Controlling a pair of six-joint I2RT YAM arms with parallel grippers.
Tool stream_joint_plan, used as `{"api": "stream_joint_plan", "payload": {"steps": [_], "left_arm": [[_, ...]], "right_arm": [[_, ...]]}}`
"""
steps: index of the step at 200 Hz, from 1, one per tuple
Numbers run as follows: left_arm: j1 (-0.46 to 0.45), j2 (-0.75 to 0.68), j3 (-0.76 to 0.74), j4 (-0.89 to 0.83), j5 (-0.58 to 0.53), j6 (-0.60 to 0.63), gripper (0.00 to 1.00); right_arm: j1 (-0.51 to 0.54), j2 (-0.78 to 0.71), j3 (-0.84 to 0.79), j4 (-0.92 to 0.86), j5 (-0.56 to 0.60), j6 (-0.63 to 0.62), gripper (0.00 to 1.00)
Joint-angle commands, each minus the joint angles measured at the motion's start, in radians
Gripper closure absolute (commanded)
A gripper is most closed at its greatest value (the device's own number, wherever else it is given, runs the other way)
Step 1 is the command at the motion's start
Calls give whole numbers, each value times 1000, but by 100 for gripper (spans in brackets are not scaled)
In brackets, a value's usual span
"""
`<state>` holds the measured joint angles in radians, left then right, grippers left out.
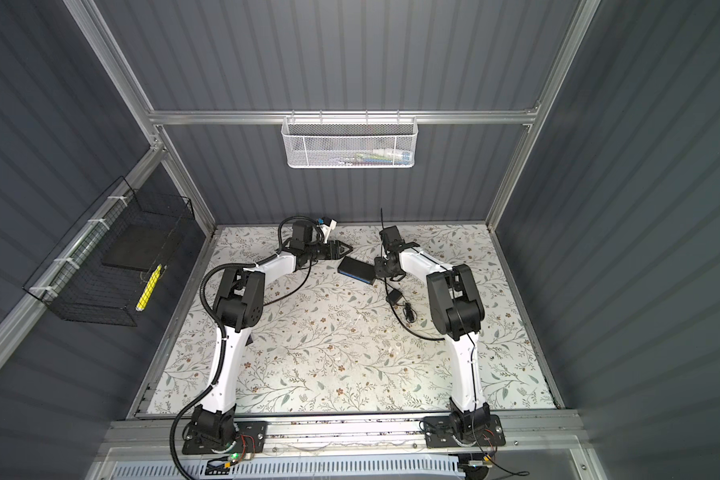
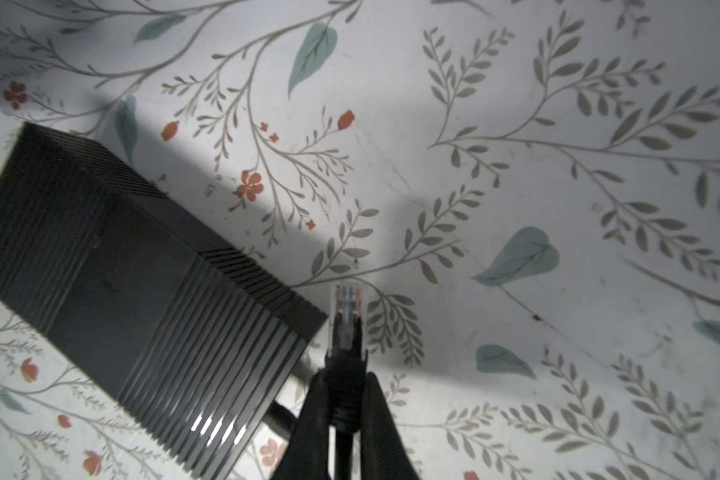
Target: Insert the plug into the switch port
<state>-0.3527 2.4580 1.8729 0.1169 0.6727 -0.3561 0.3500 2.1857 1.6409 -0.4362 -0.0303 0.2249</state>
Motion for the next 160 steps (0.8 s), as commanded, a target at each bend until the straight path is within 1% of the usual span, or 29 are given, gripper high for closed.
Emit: {"api": "stream_joint_plan", "payload": {"steps": [1,24,60,91,144,160], "left_arm": [[-3,4,-3,44,29,-35,39],[-3,15,-18,69,37,-60,39],[-5,3,-89,141,33,-106,40],[-6,-10,-137,164,27,-115,40],[-9,-94,-271,213,13,-137,42],[-9,-136,-324,213,-5,-131,42]], "right_arm": [[-5,4,34,-25,-5,14,100],[-4,19,46,-27,-36,37,100],[0,43,60,-9,-76,63,100],[4,76,107,-21,-101,68,100],[16,115,154,-22,-171,63,100],[23,117,164,-22,-164,47,100]]}}
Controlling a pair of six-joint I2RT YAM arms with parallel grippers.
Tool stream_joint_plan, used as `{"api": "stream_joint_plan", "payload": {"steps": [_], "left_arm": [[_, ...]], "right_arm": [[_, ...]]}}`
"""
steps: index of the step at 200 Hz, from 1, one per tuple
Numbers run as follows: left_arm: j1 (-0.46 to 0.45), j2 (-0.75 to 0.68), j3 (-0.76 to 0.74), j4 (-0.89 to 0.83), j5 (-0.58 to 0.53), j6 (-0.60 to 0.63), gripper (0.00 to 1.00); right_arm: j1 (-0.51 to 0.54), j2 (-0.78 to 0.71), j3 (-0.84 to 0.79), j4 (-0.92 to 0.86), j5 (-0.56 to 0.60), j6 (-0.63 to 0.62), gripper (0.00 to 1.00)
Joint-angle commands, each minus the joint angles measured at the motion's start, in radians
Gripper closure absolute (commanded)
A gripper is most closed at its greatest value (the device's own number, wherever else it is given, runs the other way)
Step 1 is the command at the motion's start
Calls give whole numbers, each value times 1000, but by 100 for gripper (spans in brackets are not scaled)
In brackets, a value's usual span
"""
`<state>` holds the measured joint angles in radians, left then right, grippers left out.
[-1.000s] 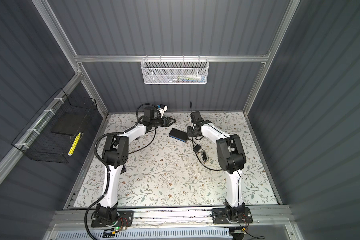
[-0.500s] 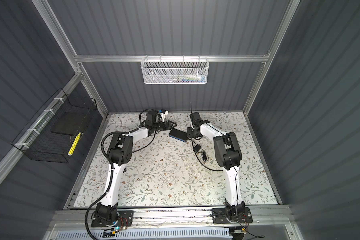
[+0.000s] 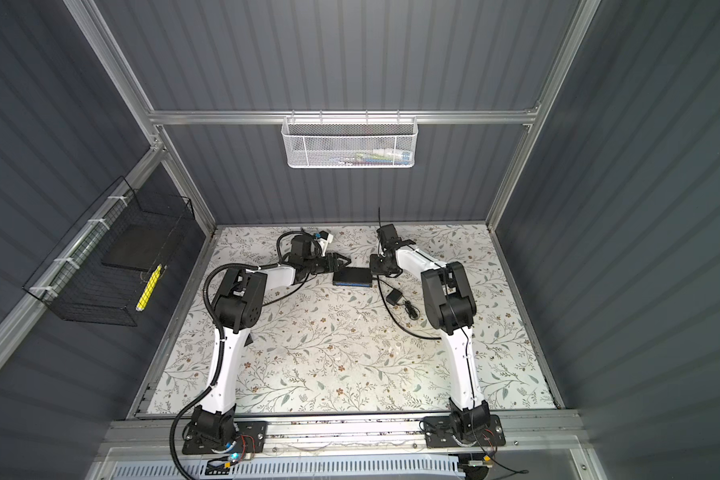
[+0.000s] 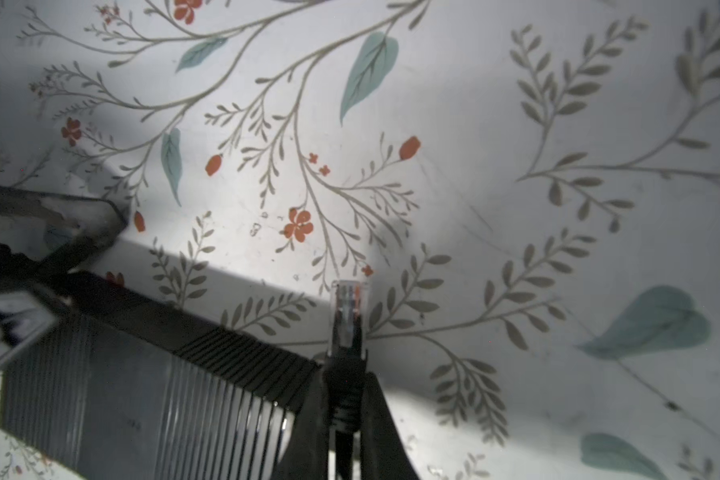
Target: Insert the plug into the switch port
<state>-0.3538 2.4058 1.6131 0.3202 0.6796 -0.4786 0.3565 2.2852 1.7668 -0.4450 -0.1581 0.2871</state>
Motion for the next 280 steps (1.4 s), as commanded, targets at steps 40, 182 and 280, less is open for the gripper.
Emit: {"api": "stream_joint_plan", "payload": {"steps": [40,182,280], "left_arm": [[-7,-205,-119,-104,-94,60,43],[6,44,287,-399,-50,226,41],[6,119,343,-414,-18,215,42]], "right_arm": [[6,-13,65,-66,3,-112,100],[155,-277,-252,-179,-57,-434,100],[183,-229,-305,-151,-92,-373,100]]}}
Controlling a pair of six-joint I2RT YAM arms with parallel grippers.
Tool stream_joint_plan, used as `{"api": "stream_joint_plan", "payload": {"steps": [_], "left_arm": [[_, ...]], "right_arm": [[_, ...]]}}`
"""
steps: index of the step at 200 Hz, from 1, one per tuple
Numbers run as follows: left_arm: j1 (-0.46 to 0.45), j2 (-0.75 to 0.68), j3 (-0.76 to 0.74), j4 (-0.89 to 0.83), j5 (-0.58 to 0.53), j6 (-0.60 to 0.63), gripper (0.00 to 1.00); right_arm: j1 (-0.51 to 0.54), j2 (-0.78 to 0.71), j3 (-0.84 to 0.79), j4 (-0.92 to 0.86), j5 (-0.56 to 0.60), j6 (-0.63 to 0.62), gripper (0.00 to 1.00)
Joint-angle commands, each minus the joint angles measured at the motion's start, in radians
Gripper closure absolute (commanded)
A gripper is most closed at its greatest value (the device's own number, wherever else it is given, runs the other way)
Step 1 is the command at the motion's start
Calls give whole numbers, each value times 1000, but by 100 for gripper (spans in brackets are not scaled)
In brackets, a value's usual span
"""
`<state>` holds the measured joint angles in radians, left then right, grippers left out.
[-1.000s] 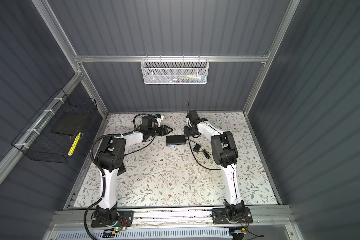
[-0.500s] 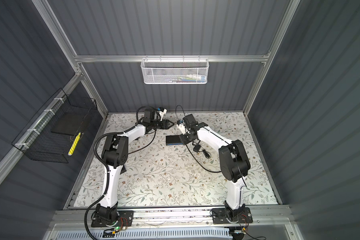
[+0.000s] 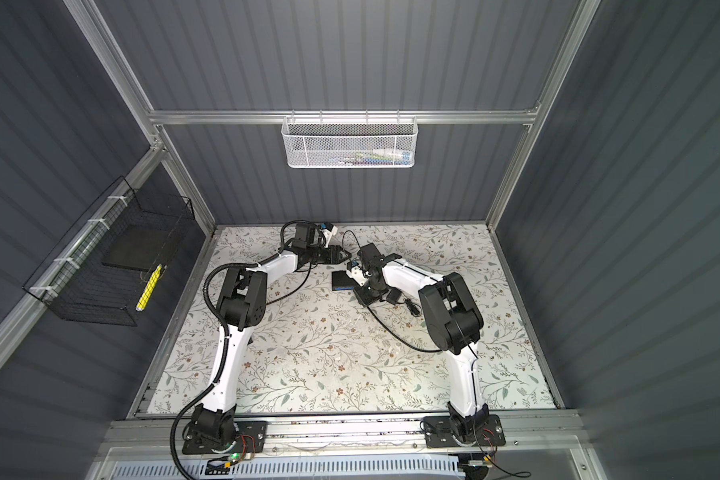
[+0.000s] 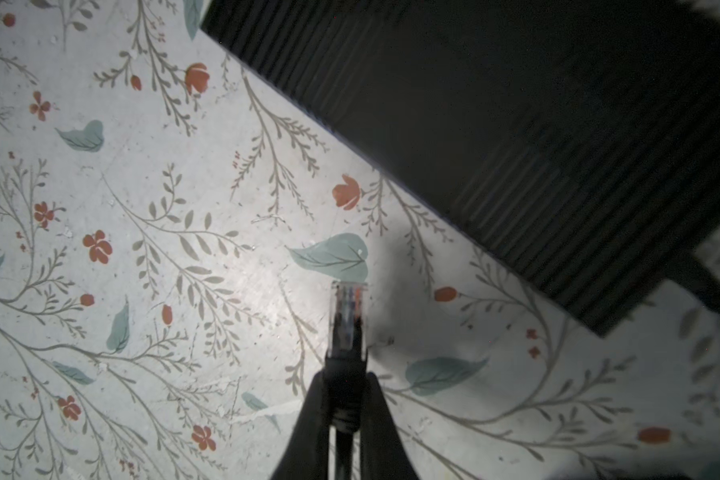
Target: Insert the plug into the switch port
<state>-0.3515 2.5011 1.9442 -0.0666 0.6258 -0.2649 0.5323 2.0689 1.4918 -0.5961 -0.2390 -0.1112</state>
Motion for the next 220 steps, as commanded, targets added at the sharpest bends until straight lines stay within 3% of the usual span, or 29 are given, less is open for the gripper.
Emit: {"api": "stream_joint_plan", "payload": {"steps": [1,62,111,158,220], "left_arm": [[3,23,11,-27,37,0,42],[-1,-22,-76,-89,63,64,42],[-2,-48,-129,-64,73,39,43],[-7,-80,-179,-52,73,30,43],[-12,-110,-247,-5,67,-7,44]], "right_arm": [[8,-11,-30,1,-10,26,100],[10,-5,-68,132,83,158,100],[18,-33,-142,227,152,245,100],[28,-63,-203,322,217,272,100],[31,-47,-191,342,212,297,100]]}}
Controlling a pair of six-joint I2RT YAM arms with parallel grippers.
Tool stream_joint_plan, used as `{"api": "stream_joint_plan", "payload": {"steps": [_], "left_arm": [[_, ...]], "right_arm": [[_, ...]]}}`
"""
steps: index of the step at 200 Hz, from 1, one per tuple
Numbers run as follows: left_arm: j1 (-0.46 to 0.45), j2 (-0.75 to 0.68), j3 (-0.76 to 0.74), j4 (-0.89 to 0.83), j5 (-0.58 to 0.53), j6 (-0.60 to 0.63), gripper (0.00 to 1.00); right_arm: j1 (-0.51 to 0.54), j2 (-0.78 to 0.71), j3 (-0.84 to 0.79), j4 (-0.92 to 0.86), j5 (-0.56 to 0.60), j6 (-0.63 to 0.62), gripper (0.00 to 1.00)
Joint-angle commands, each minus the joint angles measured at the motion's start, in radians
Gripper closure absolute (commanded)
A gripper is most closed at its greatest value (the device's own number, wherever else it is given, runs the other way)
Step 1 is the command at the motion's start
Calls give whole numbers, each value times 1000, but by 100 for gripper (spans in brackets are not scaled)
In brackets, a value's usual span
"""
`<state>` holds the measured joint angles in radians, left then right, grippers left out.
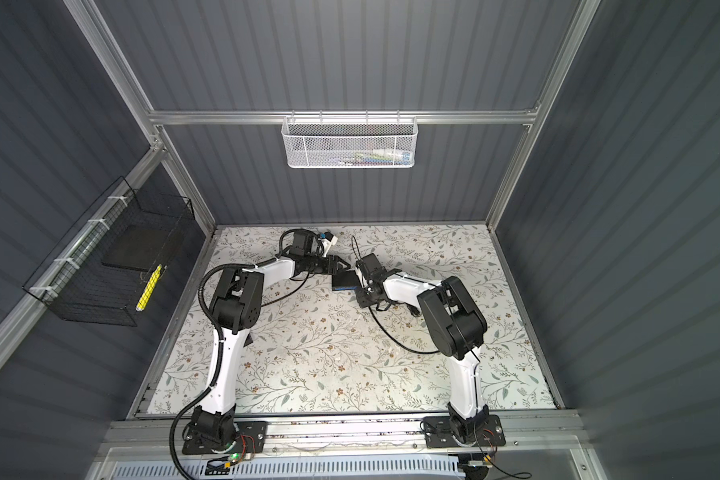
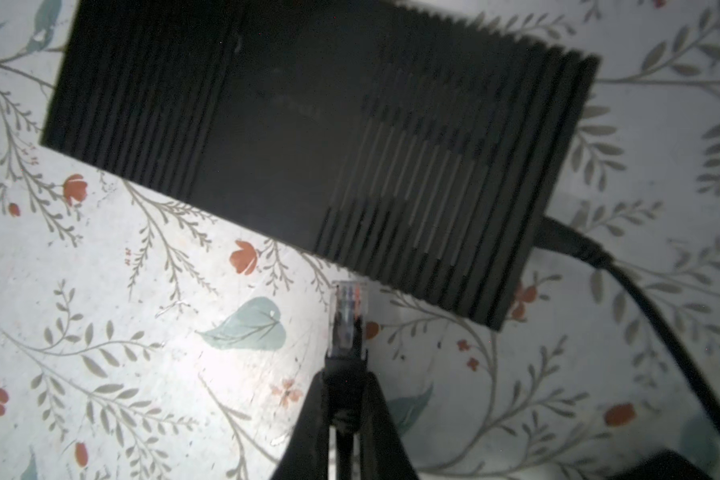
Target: Insert the plug into the switch port
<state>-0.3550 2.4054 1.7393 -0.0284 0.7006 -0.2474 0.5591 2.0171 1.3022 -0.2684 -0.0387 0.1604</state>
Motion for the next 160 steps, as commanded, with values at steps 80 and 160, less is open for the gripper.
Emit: {"api": "stream_joint_plan", "payload": {"steps": [80,160], "left_arm": [[-12,-25,-87,-2,6,-54,45],[-13,-35,-101,5,17,-48,48]], "right_arm": [[17,25,43,-11,-4,36,100],[21,38,69,-44,53,51,100]]}}
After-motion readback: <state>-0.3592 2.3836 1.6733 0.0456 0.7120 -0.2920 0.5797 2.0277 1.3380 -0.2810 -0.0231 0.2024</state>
